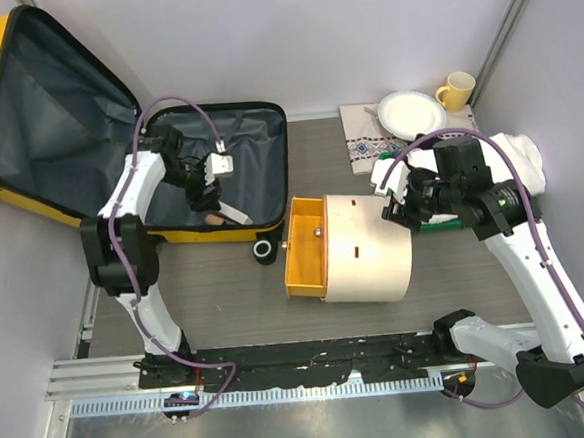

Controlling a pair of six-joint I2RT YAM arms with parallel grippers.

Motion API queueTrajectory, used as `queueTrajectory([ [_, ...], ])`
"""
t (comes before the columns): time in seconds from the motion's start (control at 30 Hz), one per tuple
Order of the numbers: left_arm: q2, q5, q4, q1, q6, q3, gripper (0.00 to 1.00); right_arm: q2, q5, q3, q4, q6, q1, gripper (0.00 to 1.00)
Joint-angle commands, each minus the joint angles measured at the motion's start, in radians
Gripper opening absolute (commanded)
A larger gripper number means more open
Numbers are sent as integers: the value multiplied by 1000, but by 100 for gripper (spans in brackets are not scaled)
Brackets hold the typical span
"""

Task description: Open, take out, and arrange the luggage

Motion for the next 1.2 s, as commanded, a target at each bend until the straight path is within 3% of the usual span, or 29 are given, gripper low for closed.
queueTrajectory([
  [0.0,136,-84,-70,-2,240,86,71,81,88,-71,-344,23,-1,66],
  [0.2,300,-159,-57,-21,306,190,72,96,97,-56,-344,40,1,66],
  [0.4,382,-190,-25,-46,350,147,70,115,103,-44,-342,46,2,66],
  [0.53,400,-154,21,-46,210,172,62,119,104,-44,-336,46,1,67],
  [0.77,390,-48,149,8,-101,248,20,118,103,-56,-327,40,1,66],
  [1.0,390,-69,334,15,-362,245,9,121,100,-58,-323,40,1,66],
  [1.1,365,-72,364,18,-484,252,0,122,100,-55,-319,40,1,66],
  [1.17,342,-48,358,18,-594,265,0,124,100,-53,-319,40,1,66],
])
